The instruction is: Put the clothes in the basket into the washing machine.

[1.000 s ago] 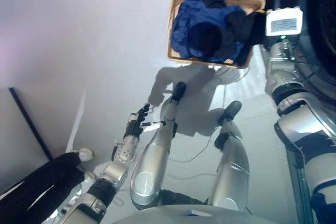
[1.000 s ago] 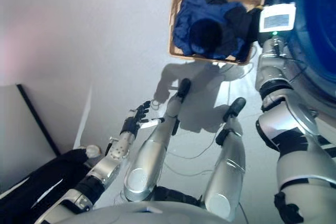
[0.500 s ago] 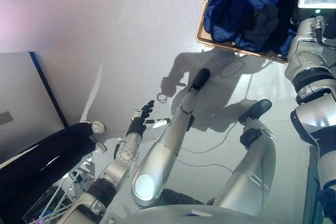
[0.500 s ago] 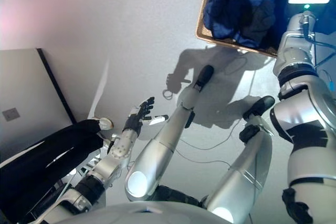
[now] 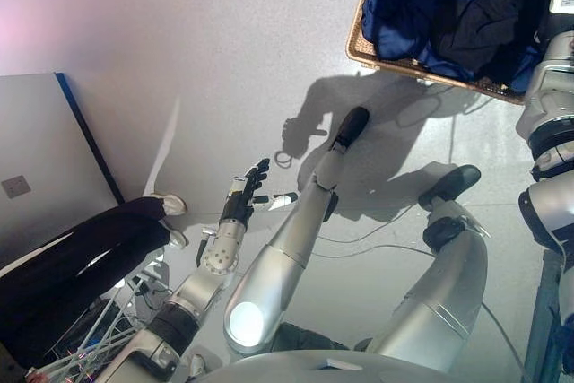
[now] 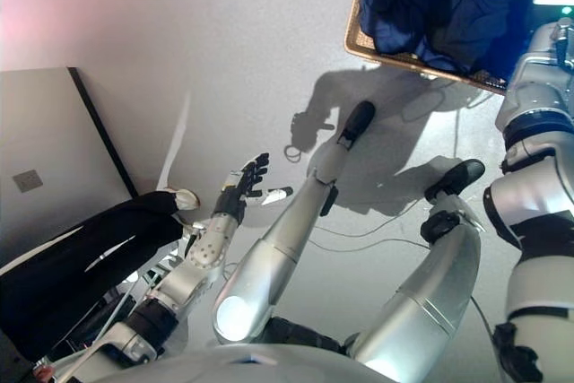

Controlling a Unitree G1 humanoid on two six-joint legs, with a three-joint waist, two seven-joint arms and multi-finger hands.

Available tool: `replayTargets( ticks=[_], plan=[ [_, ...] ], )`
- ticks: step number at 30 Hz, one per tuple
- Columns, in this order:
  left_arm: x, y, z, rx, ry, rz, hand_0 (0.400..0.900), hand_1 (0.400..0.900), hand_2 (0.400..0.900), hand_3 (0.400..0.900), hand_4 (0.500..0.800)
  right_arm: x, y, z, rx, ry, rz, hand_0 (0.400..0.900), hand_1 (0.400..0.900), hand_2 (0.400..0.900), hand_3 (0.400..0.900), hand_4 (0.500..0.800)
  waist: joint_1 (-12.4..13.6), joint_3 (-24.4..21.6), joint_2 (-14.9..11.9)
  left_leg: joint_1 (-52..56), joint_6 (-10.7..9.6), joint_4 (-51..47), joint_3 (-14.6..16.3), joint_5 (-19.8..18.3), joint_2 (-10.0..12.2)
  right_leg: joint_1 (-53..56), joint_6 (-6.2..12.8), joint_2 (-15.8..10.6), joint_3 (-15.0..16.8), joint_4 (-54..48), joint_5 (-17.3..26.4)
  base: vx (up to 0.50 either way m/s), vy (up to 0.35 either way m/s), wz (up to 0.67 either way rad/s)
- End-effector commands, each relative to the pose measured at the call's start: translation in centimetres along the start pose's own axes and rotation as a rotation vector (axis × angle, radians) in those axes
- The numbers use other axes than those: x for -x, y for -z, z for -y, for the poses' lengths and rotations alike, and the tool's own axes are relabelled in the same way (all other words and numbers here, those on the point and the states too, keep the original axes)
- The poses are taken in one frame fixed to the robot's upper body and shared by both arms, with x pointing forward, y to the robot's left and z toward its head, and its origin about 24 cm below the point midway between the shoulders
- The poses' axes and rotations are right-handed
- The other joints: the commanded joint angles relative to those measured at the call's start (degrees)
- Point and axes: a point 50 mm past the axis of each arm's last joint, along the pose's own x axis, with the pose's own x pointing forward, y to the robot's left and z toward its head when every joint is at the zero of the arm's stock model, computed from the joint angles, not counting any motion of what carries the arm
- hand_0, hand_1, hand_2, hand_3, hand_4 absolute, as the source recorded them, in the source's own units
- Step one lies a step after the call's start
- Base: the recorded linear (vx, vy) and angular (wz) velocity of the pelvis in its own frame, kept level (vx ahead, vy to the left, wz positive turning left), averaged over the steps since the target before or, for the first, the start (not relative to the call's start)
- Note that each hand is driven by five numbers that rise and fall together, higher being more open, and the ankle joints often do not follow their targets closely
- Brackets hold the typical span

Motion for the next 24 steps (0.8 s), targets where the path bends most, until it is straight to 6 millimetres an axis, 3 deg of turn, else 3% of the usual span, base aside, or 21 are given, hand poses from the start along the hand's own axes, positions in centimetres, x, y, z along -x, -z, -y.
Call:
replayTargets(
  ticks=[1, 4, 5, 7, 13, 19, 24],
  plan=[
    [1.5, 0.9, -0.1, 0.037, -0.032, -0.016, 0.900, 0.900, 0.900, 0.900, 0.800, -1.4, 6.8, 2.2, 0.075, 0.062, -0.149, 0.900, 0.900, 0.900, 0.900, 0.800, -1.8, -1.2, 10.3, -1.4, 2.0, 4.0, 2.0, -8.1, -0.3, 1.1, 2.16, 2.8, 3.0, -1.8, 1.2, 0.00, 0.000, 0.00],
    [1.6, 1.0, 0.1, 0.044, -0.030, -0.020, 0.900, 0.900, 0.900, 0.900, 0.800, -1.3, 6.9, 1.7, 0.058, 0.023, -0.155, 0.900, 0.900, 0.900, 0.900, 0.800, -2.1, -1.2, 10.2, -2.0, 2.0, 4.1, 2.2, -8.0, -0.3, 0.2, 1.97, 3.1, 3.7, -1.8, 1.2, 0.00, 0.000, 0.00],
    [1.5, 0.9, 0.0, 0.044, -0.034, -0.020, 0.900, 0.900, 0.900, 0.900, 0.800, -1.2, 6.7, 1.4, 0.057, 0.003, -0.149, 0.822, 0.822, 0.822, 0.822, 0.753, -2.1, -1.2, 10.2, -2.1, 1.9, 4.0, 2.3, -7.9, -0.3, 0.0, 1.95, 3.1, 3.9, -1.7, 1.3, 0.00, 0.000, 0.00],
    [1.5, 0.7, 0.0, 0.053, -0.035, -0.012, 0.900, 0.900, 0.900, 0.900, 0.800, -0.9, 6.6, 0.7, 0.061, -0.049, -0.154, 0.400, 0.400, 0.400, 0.400, 0.500, -2.0, -1.2, 10.4, -2.4, 1.8, 4.1, 2.3, -7.9, -0.3, -0.2, 1.80, 3.1, 3.9, -1.7, 1.2, 0.00, 0.000, 0.00],
    [1.3, 0.2, -0.2, 0.049, -0.061, 0.011, 0.900, 0.900, 0.900, 0.900, 0.800, -0.8, 6.8, 0.9, 0.073, 0.015, -0.188, 0.400, 0.400, 0.400, 0.400, 0.500, -2.1, -1.2, 10.8, -2.3, 1.5, 3.2, 2.3, -7.2, -0.2, -0.1, 1.73, 3.2, 3.8, -2.4, 1.4, -0.01, -0.006, 0.01],
    [0.9, -0.3, -0.3, 0.005, -0.070, 0.031, 0.900, 0.900, 0.900, 0.900, 0.800, -0.8, 6.2, 1.9, -0.092, 0.172, -0.260, 0.400, 0.400, 0.400, 0.400, 0.500, -2.9, -1.2, 10.6, -0.5, 1.2, 1.8, 2.7, -7.0, 0.9, 1.6, 1.79, 4.2, 3.8, -4.9, 2.2, 0.00, -0.014, -0.08],
    [0.4, -0.8, -0.9, -0.024, -0.107, 0.041, 0.900, 0.900, 0.900, 0.900, 0.800, -1.3, 5.0, 4.0, -0.567, 0.329, -0.407, 0.400, 0.400, 0.400, 0.400, 0.500, -4.5, -1.2, 9.6, 1.6, 1.1, 0.6, 3.8, -7.2, 2.2, 3.4, 1.95, 5.6, 4.6, -8.4, 3.4, 0.02, -0.006, -0.23]
  ],
)
